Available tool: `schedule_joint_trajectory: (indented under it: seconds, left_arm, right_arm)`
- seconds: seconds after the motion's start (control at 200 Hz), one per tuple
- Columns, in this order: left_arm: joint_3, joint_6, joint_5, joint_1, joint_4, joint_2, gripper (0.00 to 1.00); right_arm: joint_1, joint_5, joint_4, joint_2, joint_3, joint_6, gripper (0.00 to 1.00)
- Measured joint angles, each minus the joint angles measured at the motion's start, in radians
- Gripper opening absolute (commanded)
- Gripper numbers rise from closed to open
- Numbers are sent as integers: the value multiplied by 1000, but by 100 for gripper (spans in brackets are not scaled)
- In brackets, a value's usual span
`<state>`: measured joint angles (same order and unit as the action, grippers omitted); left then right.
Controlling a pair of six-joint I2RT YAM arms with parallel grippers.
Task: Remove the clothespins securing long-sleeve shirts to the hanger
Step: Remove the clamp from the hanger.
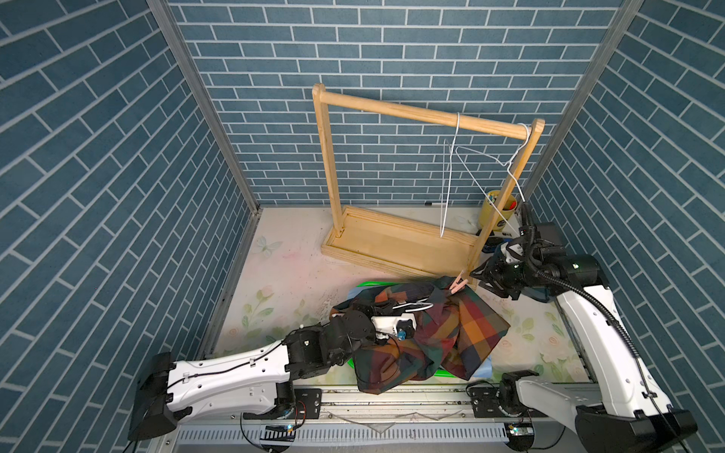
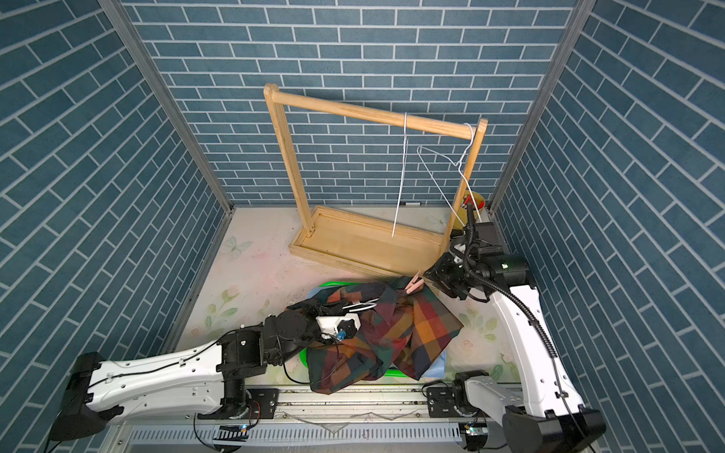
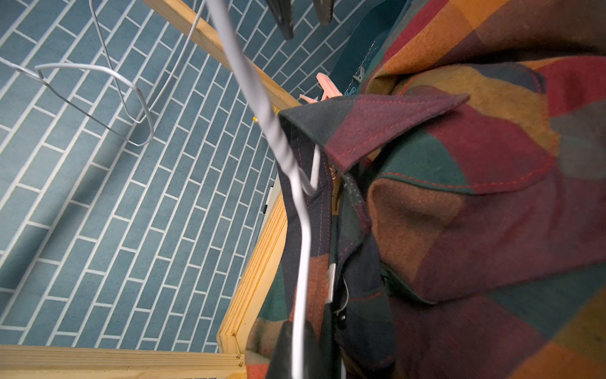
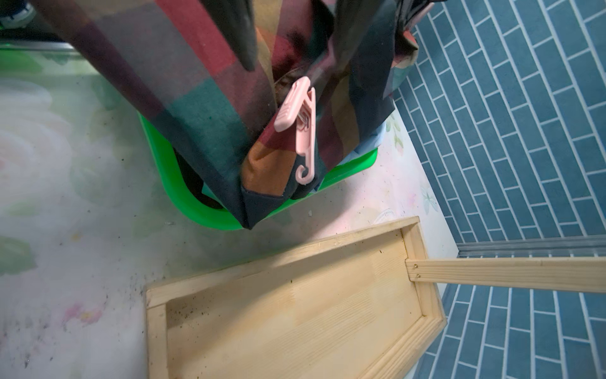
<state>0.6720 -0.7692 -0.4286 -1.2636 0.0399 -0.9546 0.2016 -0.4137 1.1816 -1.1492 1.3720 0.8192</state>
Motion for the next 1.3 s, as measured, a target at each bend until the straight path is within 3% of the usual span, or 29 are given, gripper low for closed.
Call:
schedule_joint_trajectory:
  seconds: [0.125,0.24,0.425,0.73,0.915,1.3]
  left_arm:
    - [0,-34,-16,-13,15,-20,0]
    - [-4,-69,-43,-36,40,-37,0]
    - [-16,-115,-89,-66,74,-50,0]
    - [-16,-152,-146,-94,112,-75,0]
    - [-16,-170,-169,-113,116,-76,0]
    - [-16,-190,-200,-144,117,-87,0]
  right_arm:
    - [0,-2,51,-51,50,-42,84]
    - [10,-1,92,-94,95,-74,88]
    - [49,6,141,-159,113,-93,75]
    - [99,16,169,-253,108,-92,69]
    - [101,19,178,-280,108,-92,61]
    - [101,21,224,-372,140,-95,54]
